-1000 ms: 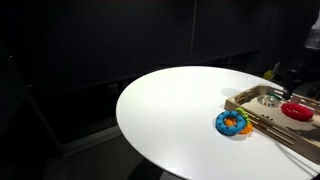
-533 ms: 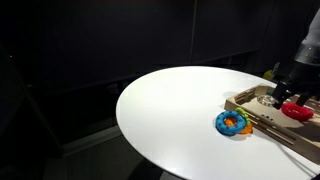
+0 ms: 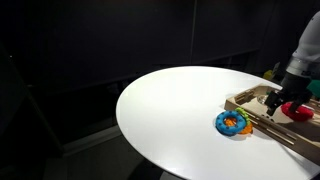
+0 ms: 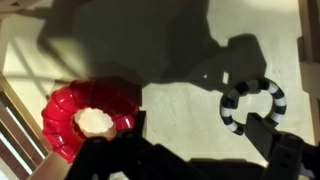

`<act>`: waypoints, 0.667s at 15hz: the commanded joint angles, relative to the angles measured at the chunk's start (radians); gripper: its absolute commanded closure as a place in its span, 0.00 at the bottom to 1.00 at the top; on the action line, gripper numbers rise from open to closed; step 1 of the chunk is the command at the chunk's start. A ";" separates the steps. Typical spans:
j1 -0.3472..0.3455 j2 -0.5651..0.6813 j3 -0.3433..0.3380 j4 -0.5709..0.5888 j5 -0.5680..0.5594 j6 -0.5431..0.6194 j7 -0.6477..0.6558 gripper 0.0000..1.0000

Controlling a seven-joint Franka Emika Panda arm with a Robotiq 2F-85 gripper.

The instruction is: Remove the black and white ring from the box

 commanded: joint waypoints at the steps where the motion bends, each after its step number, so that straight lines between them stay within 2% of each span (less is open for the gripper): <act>1: 0.007 0.044 -0.005 0.025 -0.049 0.020 0.056 0.00; 10: 0.037 0.097 -0.017 0.066 -0.063 0.002 0.079 0.00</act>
